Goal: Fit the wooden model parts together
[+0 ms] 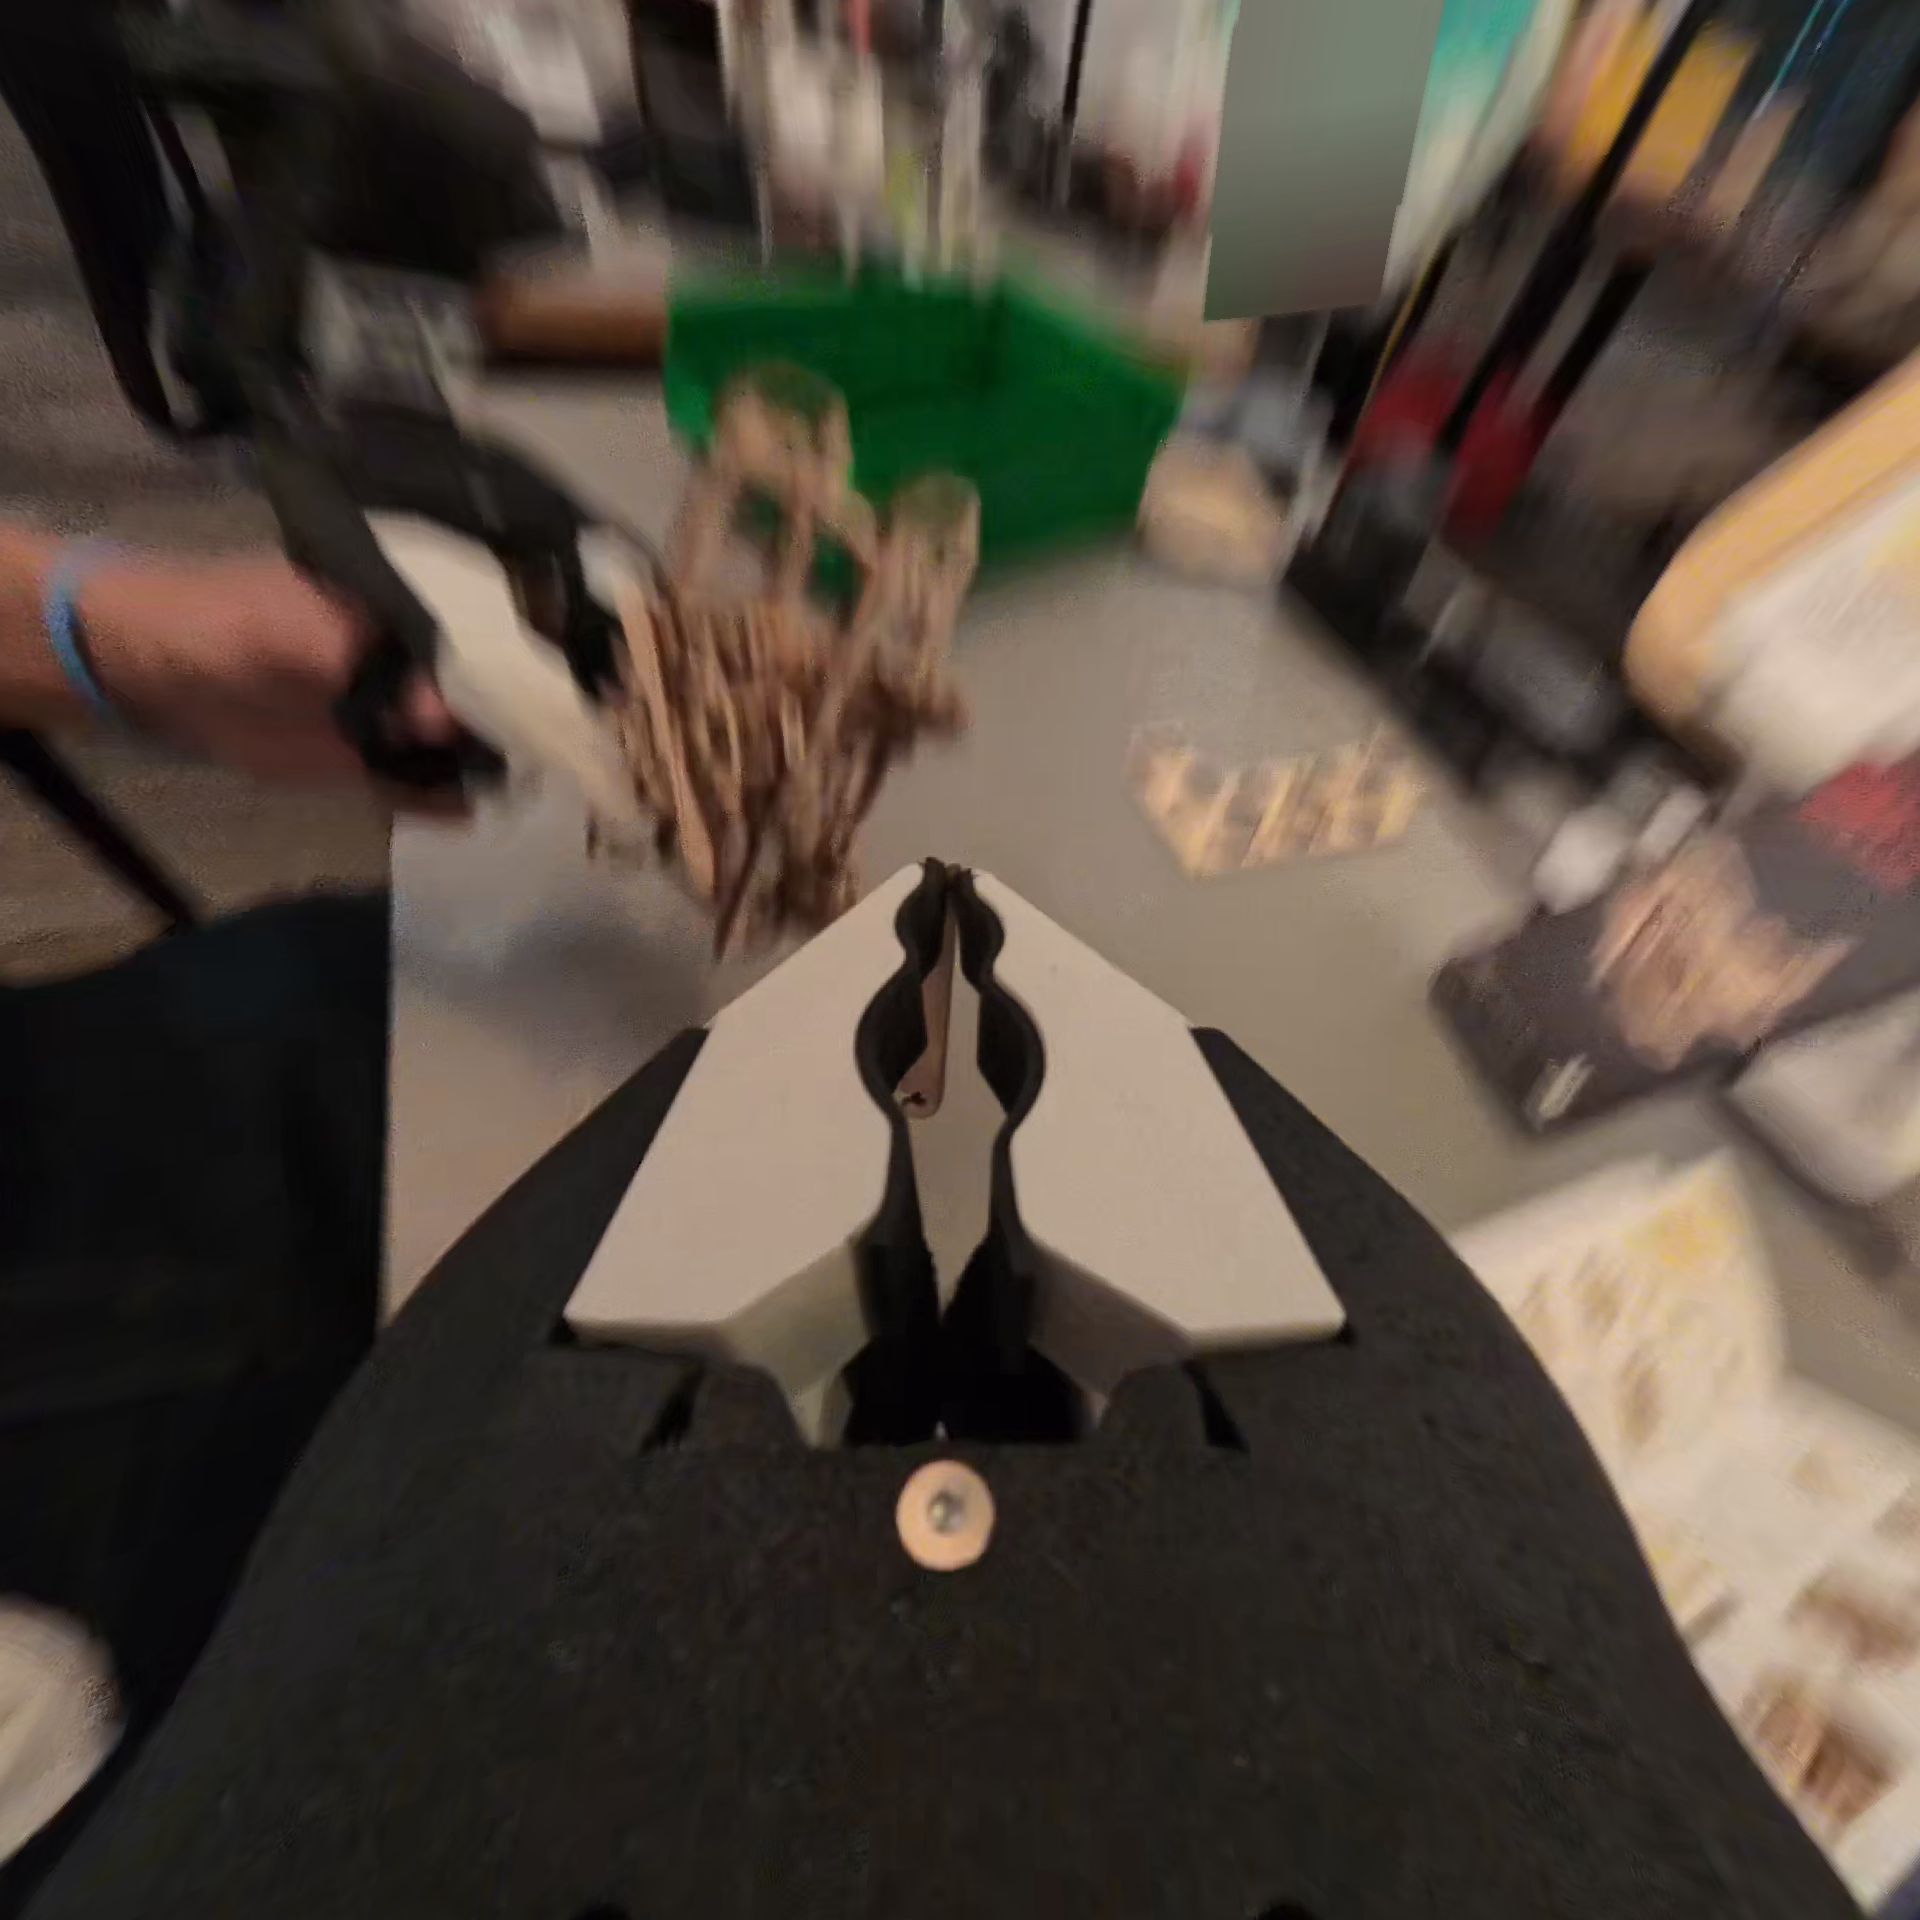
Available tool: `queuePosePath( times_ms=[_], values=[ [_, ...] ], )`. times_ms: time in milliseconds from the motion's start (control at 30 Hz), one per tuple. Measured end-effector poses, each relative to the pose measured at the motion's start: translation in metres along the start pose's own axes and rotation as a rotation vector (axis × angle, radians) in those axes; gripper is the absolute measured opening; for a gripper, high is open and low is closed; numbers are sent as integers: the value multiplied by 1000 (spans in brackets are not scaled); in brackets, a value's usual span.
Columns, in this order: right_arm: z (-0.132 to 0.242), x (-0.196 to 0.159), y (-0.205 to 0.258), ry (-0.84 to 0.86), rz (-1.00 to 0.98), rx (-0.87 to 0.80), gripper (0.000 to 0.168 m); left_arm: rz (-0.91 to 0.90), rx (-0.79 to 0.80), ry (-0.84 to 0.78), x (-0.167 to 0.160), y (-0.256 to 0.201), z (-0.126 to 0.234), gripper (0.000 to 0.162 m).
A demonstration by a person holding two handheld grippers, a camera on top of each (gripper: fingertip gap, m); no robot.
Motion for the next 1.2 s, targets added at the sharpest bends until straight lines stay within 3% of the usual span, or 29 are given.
queuePosePath(
  times_ms=[100,200,300,367,500,567,733,867,1067,1200],
  values=[
    [6,52,14,-320,143,-67,0,-8,-37,-8,0,-6,-3,46],
    [-3,62,22,-343,105,23,0,-47,-30,22,-3,-9,-6,46],
    [-2,45,11,-314,-73,59,1,-79,-12,33,-3,-11,-6,46],
    [-2,16,-1,-186,-187,45,0,-102,25,32,-2,-8,-4,46],
    [-15,-85,-7,440,-376,99,0,-226,177,102,-6,2,-1,46],
    [-21,-112,3,518,-421,176,1,-251,188,131,-9,3,-2,46],
    [-30,-139,7,640,-376,197,1,-66,59,67,-7,2,-3,46],
    [-32,-136,8,540,-358,239,13,81,-70,14,-6,2,-3,46],
    [-12,-85,0,110,-315,228,26,295,-273,-74,-3,0,-2,46],
    [2,-49,1,-58,-228,221,26,342,-421,-91,0,-9,-1,46]
  ],
)
Point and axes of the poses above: each gripper's, where its closed fingertips meet, z back along the fingers, x out of its top, y = z × x across the jaws, the point moved 8 cm from there along z, back along the fingers, and after that the axes turned 5 degrees about -z, right-handed, at the moved point
